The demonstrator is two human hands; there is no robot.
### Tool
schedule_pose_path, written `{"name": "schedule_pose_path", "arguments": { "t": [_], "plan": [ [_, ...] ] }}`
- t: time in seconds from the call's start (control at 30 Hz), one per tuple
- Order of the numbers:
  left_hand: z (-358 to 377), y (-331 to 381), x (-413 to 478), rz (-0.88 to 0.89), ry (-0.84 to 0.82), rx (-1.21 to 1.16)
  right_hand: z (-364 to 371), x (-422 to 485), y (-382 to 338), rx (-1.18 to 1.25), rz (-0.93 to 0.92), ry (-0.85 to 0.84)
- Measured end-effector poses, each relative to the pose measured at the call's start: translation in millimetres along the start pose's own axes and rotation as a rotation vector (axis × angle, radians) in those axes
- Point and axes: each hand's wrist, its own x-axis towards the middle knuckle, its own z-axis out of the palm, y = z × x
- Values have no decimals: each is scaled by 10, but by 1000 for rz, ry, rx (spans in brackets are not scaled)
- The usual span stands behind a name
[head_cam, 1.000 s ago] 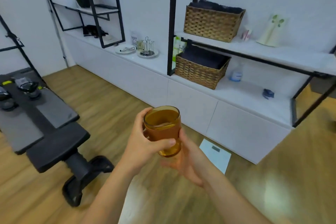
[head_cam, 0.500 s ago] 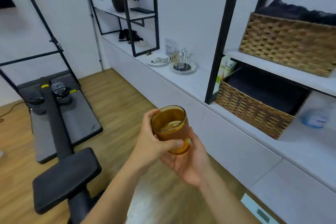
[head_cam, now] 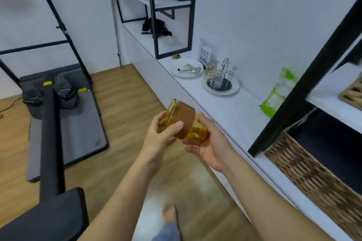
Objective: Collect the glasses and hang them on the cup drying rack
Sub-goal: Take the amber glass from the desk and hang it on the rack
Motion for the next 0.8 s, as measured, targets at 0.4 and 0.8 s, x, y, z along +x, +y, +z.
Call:
{"name": "schedule_pose_path", "arguments": {
  "t": [0.4,0.8],
  "plan": [
    [489,133,2988,-212,-107,56,-500,2384,-1213,-113,-65,390],
    [963,109,4868,-11,-35,421,-1182,3976,-2190,-592,-243,715]
  ]
}}
